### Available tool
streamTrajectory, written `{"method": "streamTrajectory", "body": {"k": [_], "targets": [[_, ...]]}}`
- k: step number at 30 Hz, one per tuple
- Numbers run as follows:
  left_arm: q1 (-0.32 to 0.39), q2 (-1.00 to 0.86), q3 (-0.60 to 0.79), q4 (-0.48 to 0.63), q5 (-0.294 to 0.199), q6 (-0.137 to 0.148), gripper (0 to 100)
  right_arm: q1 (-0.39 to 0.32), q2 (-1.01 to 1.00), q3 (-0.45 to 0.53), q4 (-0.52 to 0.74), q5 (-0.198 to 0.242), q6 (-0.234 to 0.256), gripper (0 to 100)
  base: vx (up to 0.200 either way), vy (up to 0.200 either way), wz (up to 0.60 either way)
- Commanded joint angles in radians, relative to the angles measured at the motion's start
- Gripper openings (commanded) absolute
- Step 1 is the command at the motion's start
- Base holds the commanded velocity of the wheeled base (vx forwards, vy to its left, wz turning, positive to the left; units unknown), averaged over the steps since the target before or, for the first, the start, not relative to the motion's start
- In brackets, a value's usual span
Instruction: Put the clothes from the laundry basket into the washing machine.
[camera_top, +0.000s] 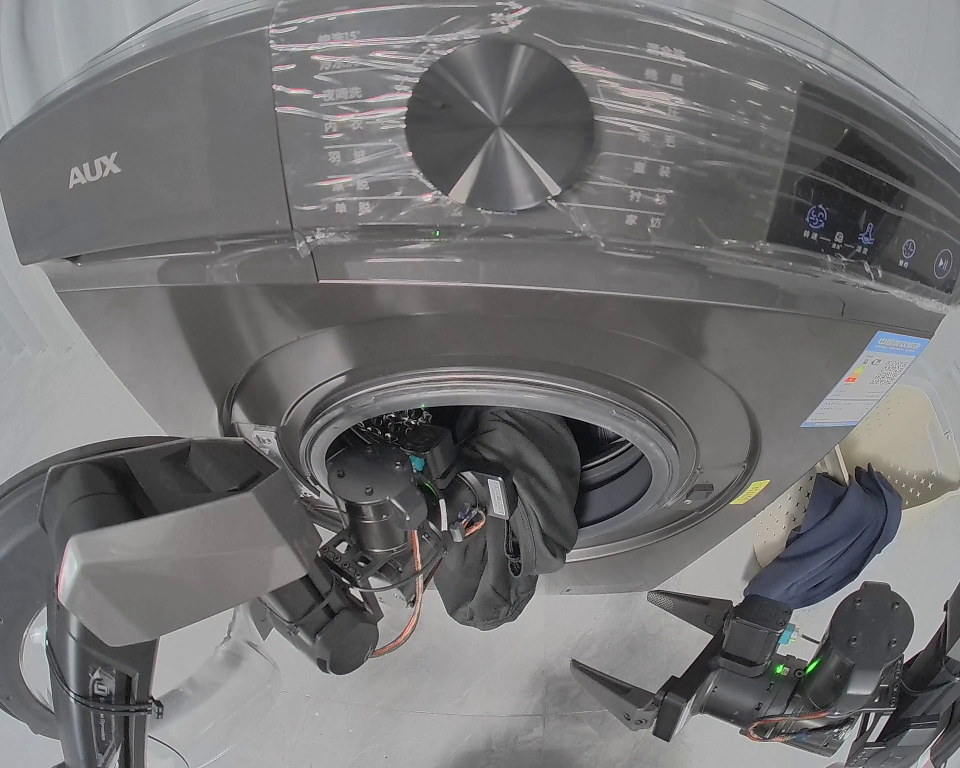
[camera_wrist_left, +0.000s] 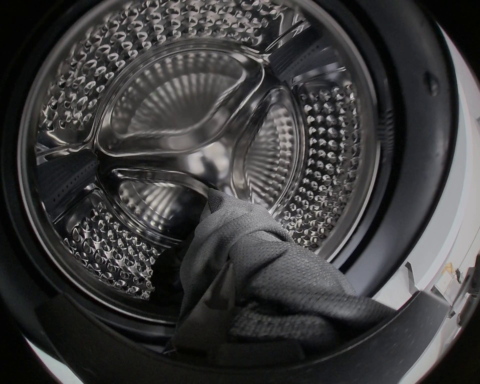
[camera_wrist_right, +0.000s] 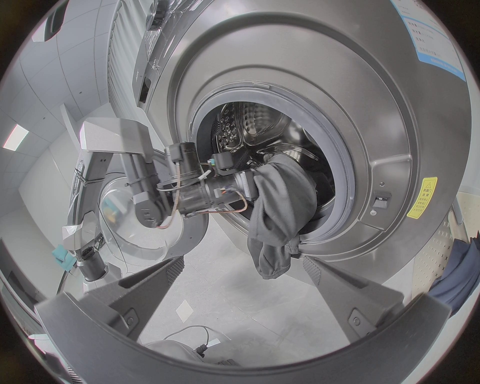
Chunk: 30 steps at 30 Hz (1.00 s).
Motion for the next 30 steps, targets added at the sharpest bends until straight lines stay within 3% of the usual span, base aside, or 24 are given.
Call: {"method": "streamTrajectory", "body": {"k": [1, 13, 22, 23, 30], "targets": [[0.035, 0.089, -0.157, 0.079, 0.002, 0.000, 0, 0.000, 0.004, 0.001, -0.001, 0.001, 0.000, 100, 0.000, 0.000, 0.00], [0.084, 0.176, -0.476, 0.251, 0.002, 0.000, 0, 0.018, 0.006, 0.006, 0.001, 0.001, 0.000, 100, 0.000, 0.000, 0.00], [0.082, 0.172, -0.501, 0.303, 0.013, -0.003, 0, 0.030, 0.004, 0.006, 0.001, -0.002, 0.001, 100, 0.000, 0.000, 0.00], [0.079, 0.170, -0.502, 0.305, 0.017, -0.003, 100, 0.030, 0.004, 0.006, 0.001, -0.002, 0.001, 100, 0.000, 0.000, 0.00], [0.043, 0.098, -0.379, 0.397, 0.011, -0.044, 100, 0.029, 0.001, 0.006, 0.001, -0.002, 0.000, 100, 0.000, 0.000, 0.00]]}}
